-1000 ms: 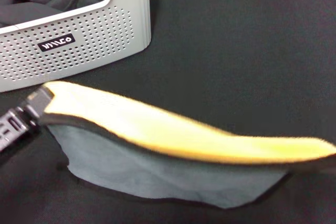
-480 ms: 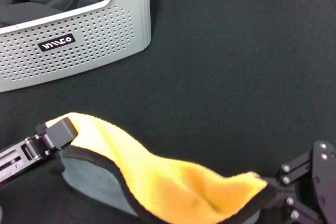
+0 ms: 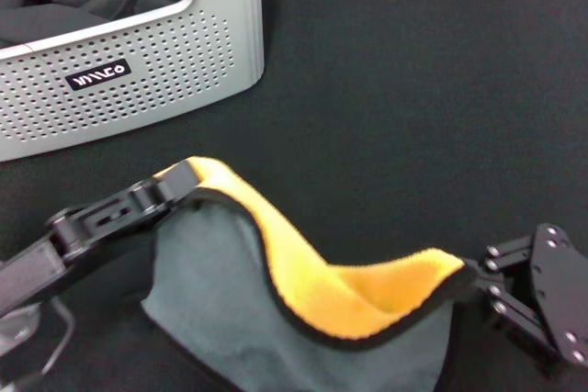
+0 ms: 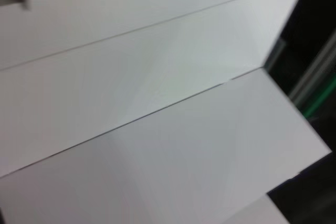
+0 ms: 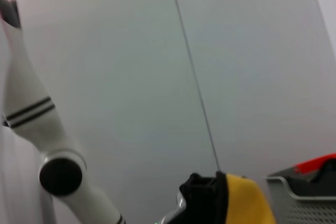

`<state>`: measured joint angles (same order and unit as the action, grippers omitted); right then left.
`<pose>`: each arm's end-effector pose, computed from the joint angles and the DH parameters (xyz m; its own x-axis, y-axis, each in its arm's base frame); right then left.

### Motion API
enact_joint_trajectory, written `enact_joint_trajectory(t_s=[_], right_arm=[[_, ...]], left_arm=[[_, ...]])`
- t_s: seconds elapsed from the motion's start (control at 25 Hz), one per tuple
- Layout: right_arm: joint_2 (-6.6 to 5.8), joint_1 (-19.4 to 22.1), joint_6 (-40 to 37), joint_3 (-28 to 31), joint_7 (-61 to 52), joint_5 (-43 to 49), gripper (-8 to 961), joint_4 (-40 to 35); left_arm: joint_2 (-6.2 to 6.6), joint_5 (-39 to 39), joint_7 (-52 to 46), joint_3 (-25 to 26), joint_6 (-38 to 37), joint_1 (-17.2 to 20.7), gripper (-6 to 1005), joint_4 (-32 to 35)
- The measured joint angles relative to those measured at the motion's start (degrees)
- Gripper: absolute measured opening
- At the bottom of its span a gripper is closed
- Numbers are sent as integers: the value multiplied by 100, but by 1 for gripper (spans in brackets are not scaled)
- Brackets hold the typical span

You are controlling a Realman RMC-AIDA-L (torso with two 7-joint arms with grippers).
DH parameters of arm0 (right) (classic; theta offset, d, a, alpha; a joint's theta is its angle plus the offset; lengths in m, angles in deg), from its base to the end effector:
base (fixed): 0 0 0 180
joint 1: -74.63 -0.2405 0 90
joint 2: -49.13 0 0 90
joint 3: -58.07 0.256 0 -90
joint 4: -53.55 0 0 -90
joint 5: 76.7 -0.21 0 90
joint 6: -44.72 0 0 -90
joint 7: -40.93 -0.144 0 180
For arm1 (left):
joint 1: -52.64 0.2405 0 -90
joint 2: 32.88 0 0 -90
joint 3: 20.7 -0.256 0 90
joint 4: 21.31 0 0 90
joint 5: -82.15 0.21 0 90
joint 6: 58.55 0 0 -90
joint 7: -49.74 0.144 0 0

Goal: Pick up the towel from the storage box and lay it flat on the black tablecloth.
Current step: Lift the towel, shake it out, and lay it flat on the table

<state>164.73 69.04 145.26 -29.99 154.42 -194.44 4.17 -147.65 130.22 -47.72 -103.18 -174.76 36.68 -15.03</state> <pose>0.2228 0.2091 -0.0075 0.5633 -0.1380 -0.8146 -0.1695 -0.9843 0.0495 -0.2781 0.1976 0.0018 -0.1244 0.7597 0.6383 0.5094 -0.5031 0.6982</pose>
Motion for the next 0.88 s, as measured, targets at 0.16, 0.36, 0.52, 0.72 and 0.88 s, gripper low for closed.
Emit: enact_joint_trajectory(t_s=[0.16,0.36,0.52,0.72,0.88], right_arm=[[-14,-377,-321,21,330,-62,111,687],[-13,-600,-1019,90,389,-79,117,1073],[-14,-791,-1618,110,390,-186,122,1348],[-11,-975,-2378,151,375,-362,128,1574],[12,-1130,-3019,102,320,-484,133,1641]], left_arm=[[-24,-122,103,8,451,-481,30,-427],[-111,-574,26,13,1791,-668,30,-412],[-171,-922,17,13,2850,-767,30,-414],[-286,-1094,18,13,3977,-916,30,-414],[-415,-1164,18,13,4686,-960,30,-266]])
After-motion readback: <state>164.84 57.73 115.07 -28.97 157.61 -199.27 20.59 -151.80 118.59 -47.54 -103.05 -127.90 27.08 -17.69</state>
